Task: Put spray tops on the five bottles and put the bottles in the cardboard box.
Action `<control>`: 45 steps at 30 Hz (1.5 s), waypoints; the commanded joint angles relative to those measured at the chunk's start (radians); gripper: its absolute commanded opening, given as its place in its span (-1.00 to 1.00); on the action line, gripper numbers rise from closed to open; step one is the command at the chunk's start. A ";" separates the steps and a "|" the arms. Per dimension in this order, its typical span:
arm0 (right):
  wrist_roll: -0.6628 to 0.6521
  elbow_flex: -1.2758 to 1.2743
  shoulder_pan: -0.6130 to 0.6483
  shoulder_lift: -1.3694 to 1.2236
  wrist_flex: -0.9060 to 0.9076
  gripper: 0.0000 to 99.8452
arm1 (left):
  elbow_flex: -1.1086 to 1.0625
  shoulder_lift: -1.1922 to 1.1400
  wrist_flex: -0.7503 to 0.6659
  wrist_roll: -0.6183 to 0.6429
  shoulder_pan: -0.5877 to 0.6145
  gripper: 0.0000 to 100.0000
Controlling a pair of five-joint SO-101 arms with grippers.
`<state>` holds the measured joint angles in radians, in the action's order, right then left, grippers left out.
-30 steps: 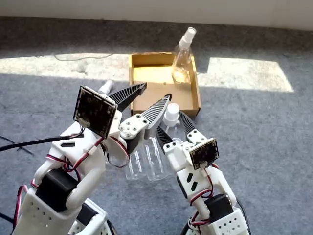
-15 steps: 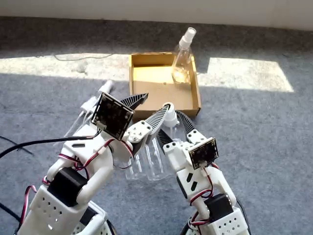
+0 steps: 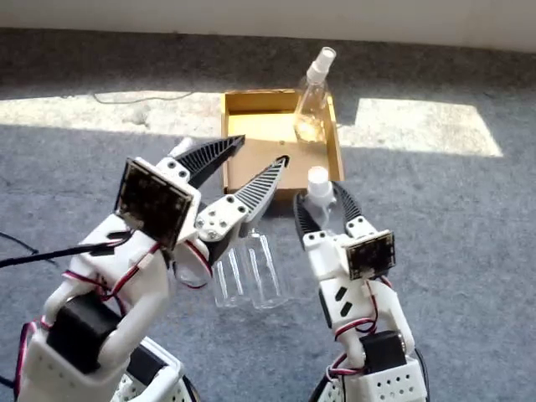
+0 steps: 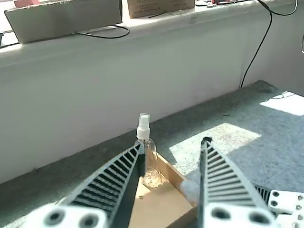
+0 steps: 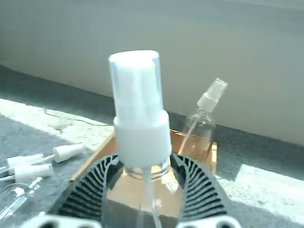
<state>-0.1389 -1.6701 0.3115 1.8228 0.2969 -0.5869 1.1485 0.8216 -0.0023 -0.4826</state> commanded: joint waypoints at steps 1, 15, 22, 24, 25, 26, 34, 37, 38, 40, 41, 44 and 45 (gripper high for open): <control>0.011 -0.001 -0.104 0.015 -0.019 -0.99 | 0.166 0.015 0.213 -0.006 0.030 -0.63; 0.127 0.630 -0.110 -0.668 0.007 -0.99 | -0.271 0.013 0.141 -0.035 0.136 -0.44; 0.270 0.903 0.027 -0.938 0.105 -0.99 | -0.351 0.013 0.126 -0.032 -0.015 -0.34; 0.272 0.885 0.070 -0.918 0.113 -0.99 | -0.351 0.013 0.126 -0.015 -0.054 -0.32; 0.272 0.868 0.087 -0.905 0.114 -0.99 | -0.349 0.013 0.126 0.006 -0.074 -0.32; 0.272 0.846 0.096 -0.888 0.114 -0.99 | -0.349 0.013 0.124 0.018 -0.088 -0.32; 0.244 0.688 0.102 -0.699 0.174 -0.99 | -0.478 0.004 -0.132 0.023 -0.044 -0.33; 0.230 0.674 0.102 -0.631 0.246 -0.99 | -0.507 0.004 -0.183 0.023 -0.024 -0.33; 0.230 0.676 0.102 -0.611 0.263 -0.99 | -0.507 0.004 -0.183 0.023 -0.021 -0.33; 0.230 0.676 0.102 -0.581 0.289 -0.99 | -0.507 0.004 -0.183 0.023 -0.021 -0.33; 0.230 0.676 0.102 -0.570 0.298 -0.99 | -0.509 0.004 -0.183 0.020 -0.021 -0.33; 0.229 0.673 0.102 -0.555 0.312 -0.99 | -0.512 0.004 -0.183 -0.011 -0.021 -0.35; 0.229 0.670 0.102 -0.555 0.314 -0.99 | -0.512 0.004 -0.183 -0.012 -0.019 -0.37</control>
<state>0.0990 -1.0058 0.4035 1.2413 0.6038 -1.1009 1.1469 0.6621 0.0054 -0.5178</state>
